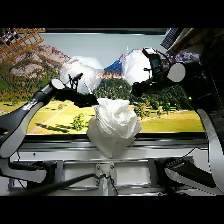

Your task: Fold the clothes and pants, and hang the long-sleeved shirts on hangers.

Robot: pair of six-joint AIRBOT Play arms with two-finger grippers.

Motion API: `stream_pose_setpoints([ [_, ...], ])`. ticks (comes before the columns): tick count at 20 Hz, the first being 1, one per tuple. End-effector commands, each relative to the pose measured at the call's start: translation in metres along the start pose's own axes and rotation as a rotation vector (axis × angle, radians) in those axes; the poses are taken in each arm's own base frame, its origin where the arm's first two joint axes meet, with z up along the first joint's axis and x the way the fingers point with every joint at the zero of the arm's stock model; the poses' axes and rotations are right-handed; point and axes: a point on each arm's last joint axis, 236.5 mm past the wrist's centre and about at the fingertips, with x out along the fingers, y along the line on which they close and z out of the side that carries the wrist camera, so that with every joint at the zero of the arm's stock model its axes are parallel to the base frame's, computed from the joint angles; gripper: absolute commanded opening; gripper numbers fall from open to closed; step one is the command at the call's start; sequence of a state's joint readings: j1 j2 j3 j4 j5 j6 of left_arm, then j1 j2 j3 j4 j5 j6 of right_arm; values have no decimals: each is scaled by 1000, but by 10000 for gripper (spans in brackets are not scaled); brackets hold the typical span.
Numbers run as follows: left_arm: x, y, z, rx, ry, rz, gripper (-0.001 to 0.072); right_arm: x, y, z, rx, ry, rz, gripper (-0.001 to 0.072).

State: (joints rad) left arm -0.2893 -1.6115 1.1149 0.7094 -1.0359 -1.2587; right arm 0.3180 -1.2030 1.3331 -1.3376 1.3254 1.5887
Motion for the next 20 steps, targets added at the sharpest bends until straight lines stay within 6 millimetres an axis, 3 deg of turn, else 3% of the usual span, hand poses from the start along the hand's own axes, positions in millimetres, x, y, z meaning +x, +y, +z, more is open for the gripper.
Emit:
stream_pose_setpoints([
  [1, 24, -30, -5, -22, 26, -146, 282, -16, 1, 2, -13, -45, -11, 510],
  [2, 19, -49, 3, 11, -8, -218, 24, -22, -1, 2, -18, -57, -21, 510],
  [4, -10, -82, 28, 47, -108, -311, 16, -34, -2, 0, -28, -76, -37, 510],
  [5, -39, -94, 45, 85, -179, -321, 16, -42, -3, -2, -27, -88, -49, 511],
  [6, -73, -105, 62, 128, -260, -326, 16, -50, -6, -3, -27, -105, -64, 511],
  [9, -223, -140, 105, 273, -609, -307, 16, -73, -9, 0, -41, -173, -94, 512],
  [11, -318, -170, 99, 378, -816, -273, 16, -81, -6, 1, -36, -202, -89, 514],
  [13, -380, -201, 73, 468, -966, -241, 16, -79, -8, 9, -26, -260, -90, 524],
  [15, -413, -221, 48, 543, -1071, -173, 16, -58, -23, 18, 28, -320, -119, 524],
  [16, -425, -226, 39, 578, -1113, -119, 16, -43, -26, 13, 34, -308, -116, 526],
  [18, -438, -230, 22, 628, -1157, -36, 15, -5, -13, -16, 36, -217, -55, 531],
  [20, -445, -228, 12, 643, -1176, 34, 15, 31, 17, -45, -15, -146, 28, 595],
])
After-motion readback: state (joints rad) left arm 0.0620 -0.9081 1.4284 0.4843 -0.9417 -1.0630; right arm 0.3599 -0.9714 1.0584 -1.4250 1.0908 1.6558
